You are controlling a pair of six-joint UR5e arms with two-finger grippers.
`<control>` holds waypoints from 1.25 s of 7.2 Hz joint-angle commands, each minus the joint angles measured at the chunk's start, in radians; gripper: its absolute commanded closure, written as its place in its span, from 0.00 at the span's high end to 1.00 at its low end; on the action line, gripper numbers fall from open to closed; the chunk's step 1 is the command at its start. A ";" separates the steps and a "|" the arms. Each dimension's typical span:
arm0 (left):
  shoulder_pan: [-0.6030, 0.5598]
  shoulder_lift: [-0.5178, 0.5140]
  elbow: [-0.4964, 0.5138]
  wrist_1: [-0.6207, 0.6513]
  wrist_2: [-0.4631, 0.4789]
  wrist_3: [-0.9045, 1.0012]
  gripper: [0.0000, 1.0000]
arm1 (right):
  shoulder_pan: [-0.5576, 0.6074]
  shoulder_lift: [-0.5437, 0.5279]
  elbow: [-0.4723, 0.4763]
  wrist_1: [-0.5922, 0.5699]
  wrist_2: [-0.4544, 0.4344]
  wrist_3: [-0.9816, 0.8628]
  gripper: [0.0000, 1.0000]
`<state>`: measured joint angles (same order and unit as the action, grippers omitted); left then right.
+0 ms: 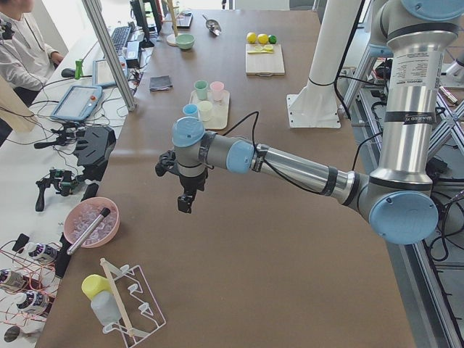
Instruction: Place all cups on tray
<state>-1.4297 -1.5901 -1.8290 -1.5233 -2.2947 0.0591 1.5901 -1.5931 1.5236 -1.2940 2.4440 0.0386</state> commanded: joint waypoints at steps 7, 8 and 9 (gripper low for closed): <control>-0.005 0.050 -0.051 0.003 -0.055 -0.016 0.98 | 0.054 -0.100 0.205 -0.102 -0.002 -0.005 1.00; -0.003 0.053 -0.047 0.002 -0.057 -0.015 0.98 | 0.056 -0.102 0.207 -0.103 -0.002 -0.005 1.00; -0.005 0.053 -0.064 0.002 -0.057 -0.015 0.98 | 0.056 -0.102 0.208 -0.102 -0.002 -0.005 1.00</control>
<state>-1.4332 -1.5429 -1.8747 -1.5212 -2.3511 0.0437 1.6455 -1.6924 1.7284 -1.3968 2.4423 0.0338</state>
